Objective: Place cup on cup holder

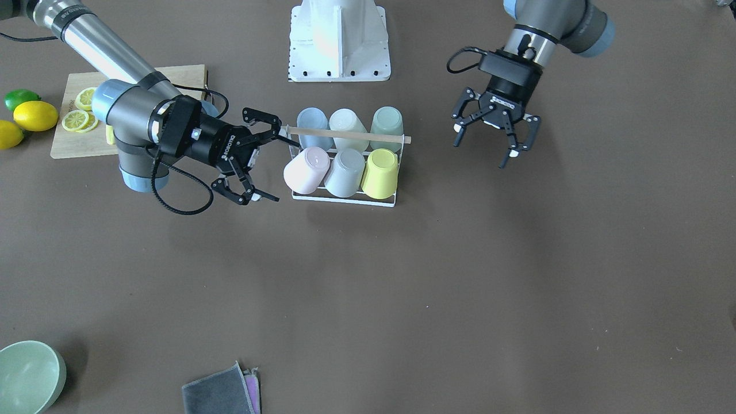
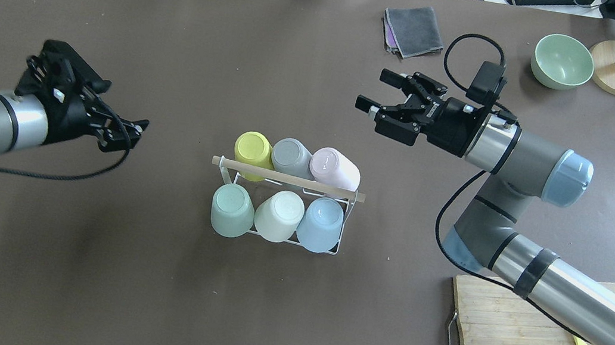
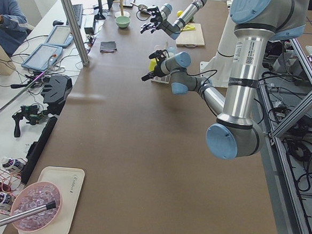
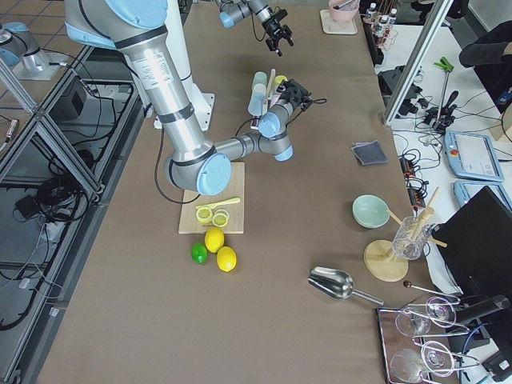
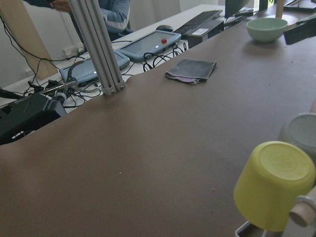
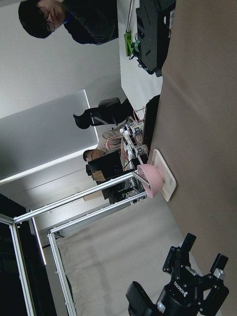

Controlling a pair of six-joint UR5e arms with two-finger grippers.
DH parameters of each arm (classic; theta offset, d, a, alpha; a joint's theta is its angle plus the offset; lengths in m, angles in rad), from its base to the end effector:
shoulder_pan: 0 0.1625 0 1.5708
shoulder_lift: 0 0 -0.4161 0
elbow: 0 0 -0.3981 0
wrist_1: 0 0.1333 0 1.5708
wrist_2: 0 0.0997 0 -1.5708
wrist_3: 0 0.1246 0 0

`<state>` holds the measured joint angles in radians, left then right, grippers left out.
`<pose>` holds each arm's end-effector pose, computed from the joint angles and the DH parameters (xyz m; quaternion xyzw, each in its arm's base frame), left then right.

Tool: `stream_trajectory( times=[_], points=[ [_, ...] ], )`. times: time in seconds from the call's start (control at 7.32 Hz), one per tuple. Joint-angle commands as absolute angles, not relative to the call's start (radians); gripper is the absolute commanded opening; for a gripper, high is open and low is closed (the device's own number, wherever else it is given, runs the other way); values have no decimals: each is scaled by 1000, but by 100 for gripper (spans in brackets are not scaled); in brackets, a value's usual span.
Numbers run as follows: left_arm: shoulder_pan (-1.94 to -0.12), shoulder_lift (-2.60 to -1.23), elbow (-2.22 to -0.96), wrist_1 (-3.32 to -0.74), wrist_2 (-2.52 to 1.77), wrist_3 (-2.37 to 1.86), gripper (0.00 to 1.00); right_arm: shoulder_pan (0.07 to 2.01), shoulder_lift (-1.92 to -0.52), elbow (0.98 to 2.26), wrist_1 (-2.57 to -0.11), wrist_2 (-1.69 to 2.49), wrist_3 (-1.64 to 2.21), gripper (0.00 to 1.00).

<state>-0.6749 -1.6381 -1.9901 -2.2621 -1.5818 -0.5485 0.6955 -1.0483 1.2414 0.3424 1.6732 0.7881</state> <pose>0.3338 -0.4361 0.3471 0.4138 0.3706 0.1467 0.8185 -0.4249 -0.5117 0.2977 0.5659 -0.6585 -0.0660 0.4918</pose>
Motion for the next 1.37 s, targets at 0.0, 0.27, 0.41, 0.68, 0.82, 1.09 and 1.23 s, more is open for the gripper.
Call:
stream_trajectory(
  times=[0.0, 0.27, 0.41, 0.68, 0.82, 1.09, 1.23],
  points=[
    [-973, -1608, -1942, -2012, -1960, -574, 98, 822, -1052, 1285, 86, 1745, 787, 100],
    [-1224, -1606, -1840, -1808, -2205, -495, 98, 870, -1061, 1312, -165, 1750, 781, 100],
    [-1333, -1567, -1789, -1730, -2254, -345, 98, 890, -1068, 1330, -295, 1750, 782, 100],
    [-1498, -1566, -1657, -1584, -2359, -183, 98, 906, -1080, 1397, -586, 1747, 778, 100],
    [-1506, -1563, -1617, -1589, -2406, -172, 98, 907, -1080, 1420, -721, 1747, 775, 100],
    [-1575, -1554, -1595, -1583, -2451, -169, 98, 893, -1126, 1428, -806, 1750, 775, 100],
    [-1577, -1536, -1595, -1583, -2445, -157, 98, 896, -1158, 1460, -890, 1767, 773, 100]
  ],
)
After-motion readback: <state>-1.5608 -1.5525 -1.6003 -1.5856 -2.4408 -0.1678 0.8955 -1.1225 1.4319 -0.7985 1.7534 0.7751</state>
